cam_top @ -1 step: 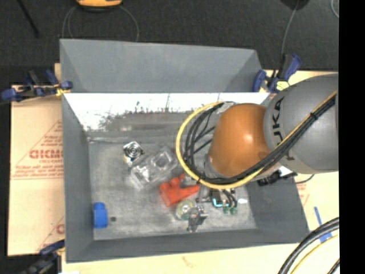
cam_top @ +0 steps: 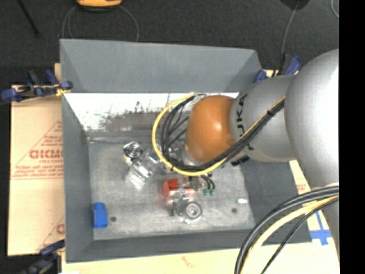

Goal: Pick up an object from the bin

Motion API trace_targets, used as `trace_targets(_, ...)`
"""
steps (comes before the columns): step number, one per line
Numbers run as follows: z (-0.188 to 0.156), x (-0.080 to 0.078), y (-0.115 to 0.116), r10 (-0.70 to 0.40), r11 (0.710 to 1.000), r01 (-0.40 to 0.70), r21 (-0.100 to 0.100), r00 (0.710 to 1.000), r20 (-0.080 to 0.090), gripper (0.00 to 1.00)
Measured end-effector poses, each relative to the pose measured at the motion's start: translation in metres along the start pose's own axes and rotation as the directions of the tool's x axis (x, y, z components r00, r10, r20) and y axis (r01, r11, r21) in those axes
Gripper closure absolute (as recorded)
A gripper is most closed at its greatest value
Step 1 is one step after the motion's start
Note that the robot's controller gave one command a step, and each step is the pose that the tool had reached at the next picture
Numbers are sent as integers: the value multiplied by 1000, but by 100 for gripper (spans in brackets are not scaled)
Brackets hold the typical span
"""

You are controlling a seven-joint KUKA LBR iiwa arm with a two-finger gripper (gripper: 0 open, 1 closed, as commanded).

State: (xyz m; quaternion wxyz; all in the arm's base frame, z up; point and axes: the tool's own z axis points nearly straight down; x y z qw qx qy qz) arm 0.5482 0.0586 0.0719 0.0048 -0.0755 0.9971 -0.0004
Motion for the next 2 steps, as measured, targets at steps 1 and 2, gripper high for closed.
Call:
trace_targets(1, -5, -2, 0, 3, 1000, -3, -1, 1000, 9, 100)
trace_targets(2, -146, -25, -9, 7, 1000, -7, 1, 1000, 3, 100)
